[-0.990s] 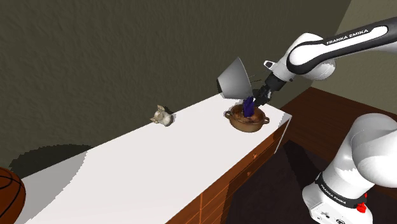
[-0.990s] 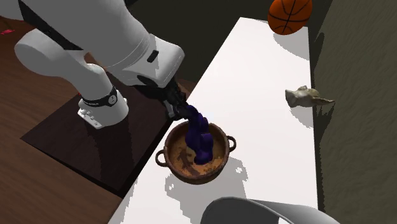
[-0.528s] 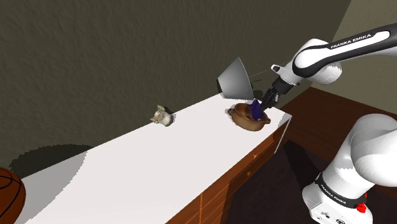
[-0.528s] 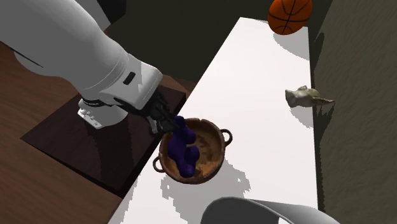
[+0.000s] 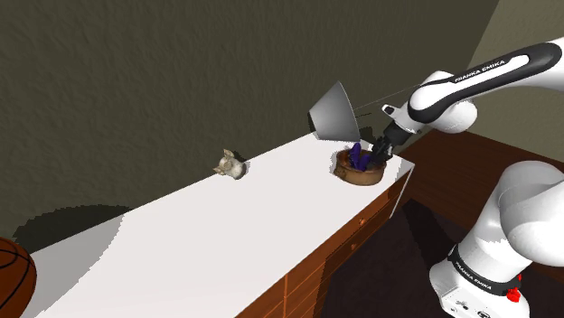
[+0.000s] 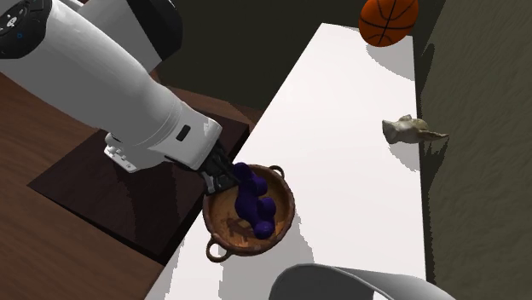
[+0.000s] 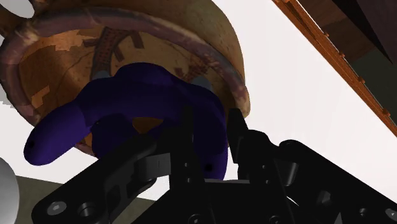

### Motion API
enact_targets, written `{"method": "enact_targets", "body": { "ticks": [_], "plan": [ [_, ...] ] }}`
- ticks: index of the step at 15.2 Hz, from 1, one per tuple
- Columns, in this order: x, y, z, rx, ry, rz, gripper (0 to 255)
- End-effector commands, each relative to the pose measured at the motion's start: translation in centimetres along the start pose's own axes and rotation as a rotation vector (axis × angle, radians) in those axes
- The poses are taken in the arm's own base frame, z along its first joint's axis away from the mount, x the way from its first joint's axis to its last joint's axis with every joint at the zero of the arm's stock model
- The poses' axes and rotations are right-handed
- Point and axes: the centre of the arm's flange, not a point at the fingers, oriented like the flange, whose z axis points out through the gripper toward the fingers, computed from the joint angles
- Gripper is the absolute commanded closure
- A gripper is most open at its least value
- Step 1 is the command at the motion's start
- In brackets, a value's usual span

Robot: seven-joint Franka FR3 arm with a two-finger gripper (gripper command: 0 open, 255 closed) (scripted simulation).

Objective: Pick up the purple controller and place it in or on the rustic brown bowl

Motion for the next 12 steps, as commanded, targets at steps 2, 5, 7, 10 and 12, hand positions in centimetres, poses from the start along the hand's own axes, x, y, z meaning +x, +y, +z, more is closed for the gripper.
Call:
{"method": "enact_targets", "body": {
  "ticks": [2, 5, 7, 10, 12],
  "plan": [
    [-0.09, 0.09, 0.29, -0.003, 0.000, 0.001, 255],
    [-0.09, 0.09, 0.29, -0.003, 0.000, 0.001, 255],
    [-0.09, 0.09, 0.29, -0.003, 0.000, 0.001, 255],
    [-0.08, 0.10, 0.31, -0.003, 0.000, 0.001, 0],
    [-0.08, 0.10, 0.31, -0.003, 0.000, 0.001, 0]
  ]
}}
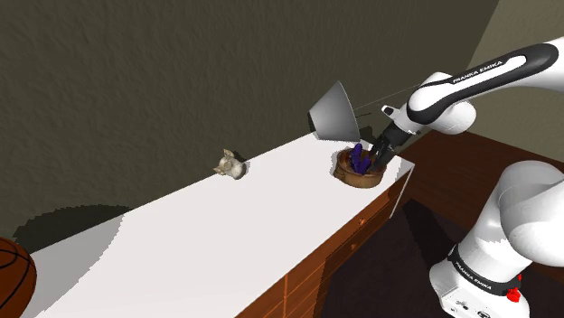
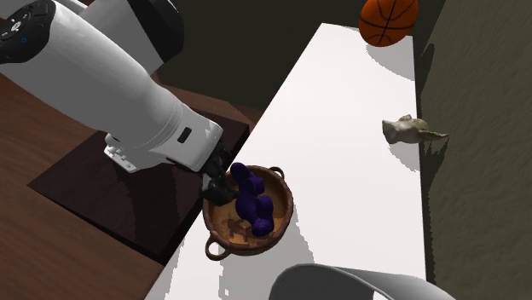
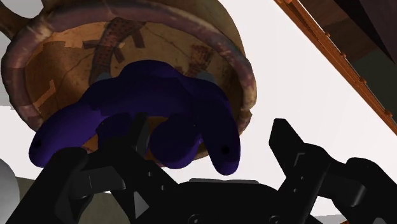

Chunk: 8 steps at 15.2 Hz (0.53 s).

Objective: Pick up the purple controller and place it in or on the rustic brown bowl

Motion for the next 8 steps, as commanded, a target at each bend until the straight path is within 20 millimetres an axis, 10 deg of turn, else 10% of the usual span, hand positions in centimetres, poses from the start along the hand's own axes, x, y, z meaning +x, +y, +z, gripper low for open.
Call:
{"method": "enact_targets", "body": {
  "ticks": [1, 5, 8],
  "plan": [
    [0.0, 0.0, 0.0, 0.000, 0.000, 0.000, 0],
    [0.0, 0.0, -5.0, 0.000, 0.000, 0.000, 0],
    [0.0, 0.0, -5.0, 0.000, 0.000, 0.000, 0]
  ]
}}
